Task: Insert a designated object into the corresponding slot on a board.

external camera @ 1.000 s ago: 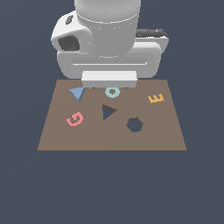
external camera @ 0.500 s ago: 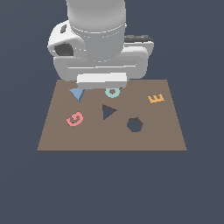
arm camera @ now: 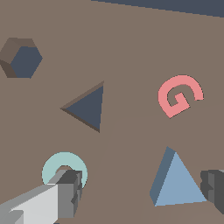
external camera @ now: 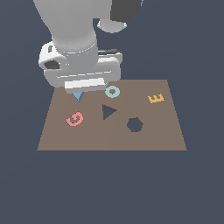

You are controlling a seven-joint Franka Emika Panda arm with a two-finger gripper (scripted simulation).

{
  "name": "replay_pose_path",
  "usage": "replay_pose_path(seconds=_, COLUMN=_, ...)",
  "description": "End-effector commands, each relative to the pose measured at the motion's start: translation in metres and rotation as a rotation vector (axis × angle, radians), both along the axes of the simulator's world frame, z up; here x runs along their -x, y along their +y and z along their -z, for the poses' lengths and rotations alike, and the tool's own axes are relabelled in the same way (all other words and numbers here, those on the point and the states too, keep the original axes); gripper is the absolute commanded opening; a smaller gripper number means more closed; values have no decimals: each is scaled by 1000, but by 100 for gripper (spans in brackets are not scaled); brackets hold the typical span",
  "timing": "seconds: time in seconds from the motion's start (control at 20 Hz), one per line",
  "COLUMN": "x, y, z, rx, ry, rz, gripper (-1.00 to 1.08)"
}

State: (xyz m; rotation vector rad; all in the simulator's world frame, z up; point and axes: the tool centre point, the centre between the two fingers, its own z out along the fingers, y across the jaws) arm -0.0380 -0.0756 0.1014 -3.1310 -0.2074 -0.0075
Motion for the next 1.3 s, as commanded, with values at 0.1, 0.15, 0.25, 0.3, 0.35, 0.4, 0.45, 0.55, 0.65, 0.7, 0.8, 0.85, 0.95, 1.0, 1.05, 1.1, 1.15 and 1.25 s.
replay_pose_path(seconds=0.1, x=12, y=-26, z=24, rx=2, ry=2, rz=-46, gripper=100)
replay_pose_path(seconds=0.15, x=14, y=-31, z=28, rx=2, ry=2, rz=-54, gripper=100)
replay_pose_path(seconds=0.25, x=17, y=-40, z=35, rx=3, ry=3, rz=-68, gripper=100)
replay_pose_path(seconds=0.3, x=18, y=-43, z=38, rx=3, ry=3, rz=-74, gripper=100)
replay_pose_path(seconds=0.35, x=19, y=-47, z=41, rx=3, ry=3, rz=-79, gripper=100)
replay_pose_path(seconds=0.4, x=20, y=-50, z=44, rx=3, ry=4, rz=-84, gripper=100)
replay_pose_path(seconds=0.45, x=20, y=-52, z=46, rx=4, ry=4, rz=-88, gripper=100)
replay_pose_path(seconds=0.55, x=21, y=-56, z=49, rx=4, ry=4, rz=-94, gripper=100)
replay_pose_path(seconds=0.65, x=22, y=-58, z=51, rx=4, ry=4, rz=-98, gripper=100)
replay_pose_path(seconds=0.7, x=21, y=-59, z=51, rx=4, ry=4, rz=-99, gripper=100)
replay_pose_path(seconds=0.8, x=21, y=-59, z=51, rx=4, ry=4, rz=-99, gripper=100)
replay_pose_path(seconds=0.85, x=22, y=-59, z=51, rx=4, ry=5, rz=-96, gripper=100)
replay_pose_path(seconds=0.95, x=22, y=-59, z=53, rx=4, ry=5, rz=-96, gripper=100)
replay_pose_path(seconds=1.0, x=21, y=-59, z=54, rx=4, ry=5, rz=-96, gripper=100)
replay_pose_path(seconds=1.05, x=21, y=-59, z=57, rx=4, ry=5, rz=-97, gripper=100)
replay_pose_path(seconds=1.1, x=21, y=-59, z=60, rx=4, ry=5, rz=-97, gripper=100)
replay_pose_path(seconds=1.15, x=21, y=-59, z=63, rx=4, ry=5, rz=-97, gripper=100)
replay_pose_path(seconds=1.25, x=21, y=-59, z=68, rx=4, ry=4, rz=-98, gripper=100)
